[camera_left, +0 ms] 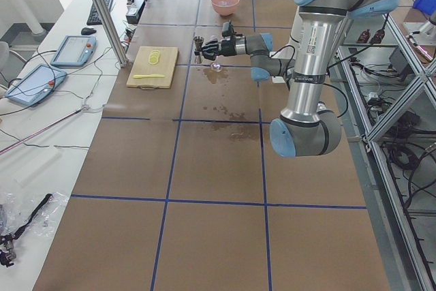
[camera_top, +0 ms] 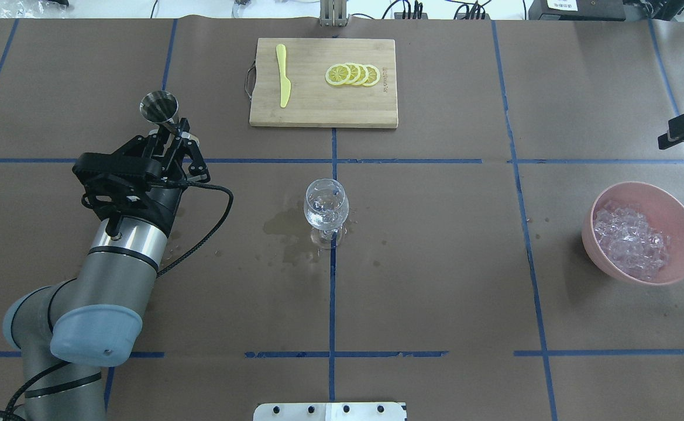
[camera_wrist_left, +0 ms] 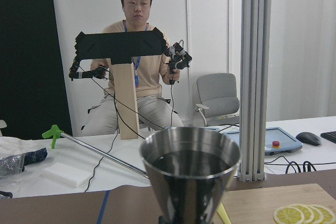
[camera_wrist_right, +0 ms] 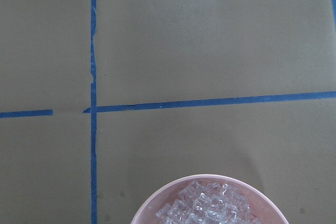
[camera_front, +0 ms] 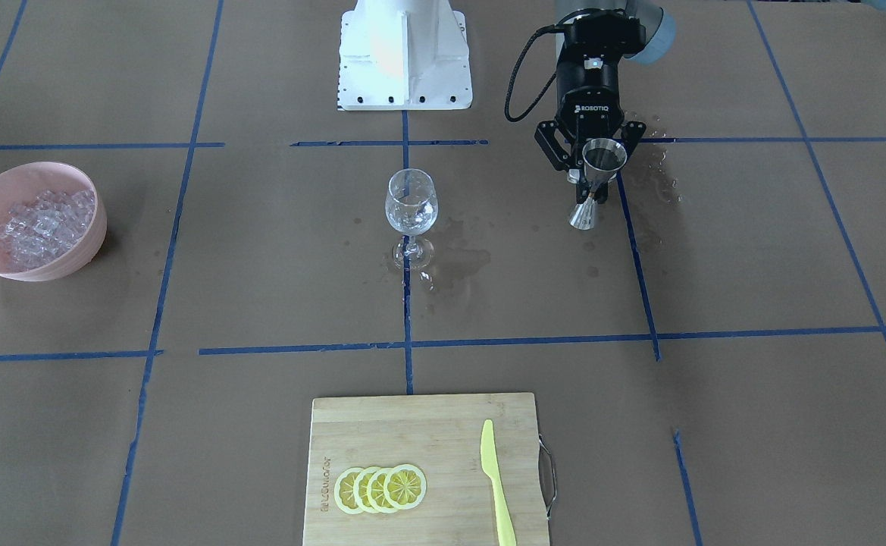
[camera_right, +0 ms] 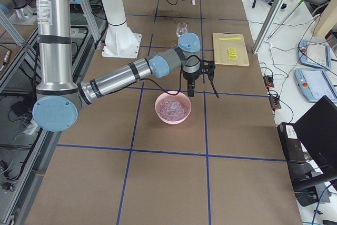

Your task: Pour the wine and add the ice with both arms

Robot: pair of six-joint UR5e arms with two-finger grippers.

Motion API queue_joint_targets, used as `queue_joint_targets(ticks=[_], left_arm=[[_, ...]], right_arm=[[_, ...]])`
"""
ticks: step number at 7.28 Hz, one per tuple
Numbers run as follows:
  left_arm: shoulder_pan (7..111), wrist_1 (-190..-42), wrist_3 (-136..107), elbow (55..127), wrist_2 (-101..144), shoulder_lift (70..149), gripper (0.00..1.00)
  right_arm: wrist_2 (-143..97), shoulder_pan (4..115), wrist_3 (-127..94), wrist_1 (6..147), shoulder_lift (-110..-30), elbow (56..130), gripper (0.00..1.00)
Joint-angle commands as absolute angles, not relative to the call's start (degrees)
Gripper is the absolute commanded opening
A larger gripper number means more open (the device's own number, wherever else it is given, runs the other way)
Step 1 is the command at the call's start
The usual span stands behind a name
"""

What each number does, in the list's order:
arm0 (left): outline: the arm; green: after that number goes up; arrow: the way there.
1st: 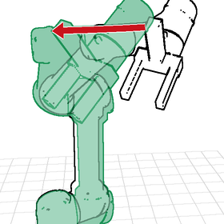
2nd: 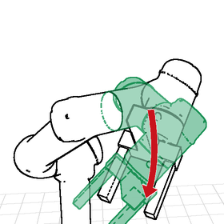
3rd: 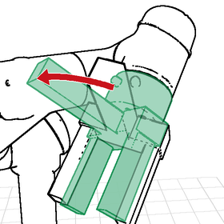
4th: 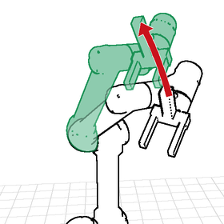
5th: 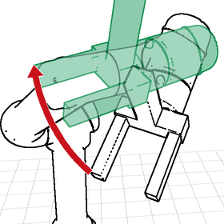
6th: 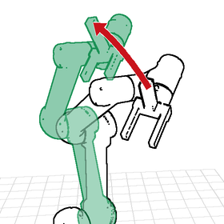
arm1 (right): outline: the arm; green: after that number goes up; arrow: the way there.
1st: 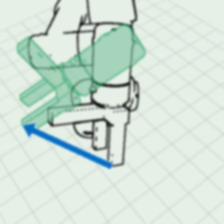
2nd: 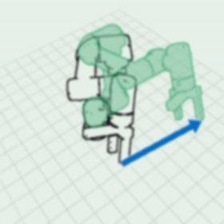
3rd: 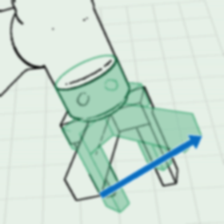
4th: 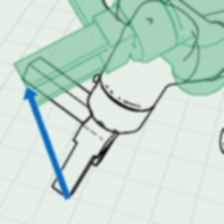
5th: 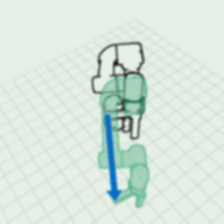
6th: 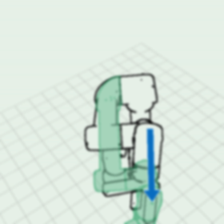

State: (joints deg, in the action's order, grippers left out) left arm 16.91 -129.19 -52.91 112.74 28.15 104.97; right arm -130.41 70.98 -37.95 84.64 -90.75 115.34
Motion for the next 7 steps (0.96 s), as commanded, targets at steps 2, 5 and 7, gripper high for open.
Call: queue_joint_targets(ticks=[2, 5, 7], left_arm=[[16.26, -129.02, -49.66, 112.5, 28.21, 107.22, 0.0], [14.07, -124.13, -49.57, 112.24, 28.21, 110.72, 0.0], [11.96, -119.2, -48.61, 112.15, 28.3, 112.93, 0.0]], right_arm=[[-123.6, 63.4, -45.04, 74.15, -96.82, 116.54, 1.0], [-122.35, 58.72, -46.67, 70.15, -101.68, 116.54, 1.0], [-122.17, 57.75, -47.02, 69.61, -102.65, 116.54, 1.0]])
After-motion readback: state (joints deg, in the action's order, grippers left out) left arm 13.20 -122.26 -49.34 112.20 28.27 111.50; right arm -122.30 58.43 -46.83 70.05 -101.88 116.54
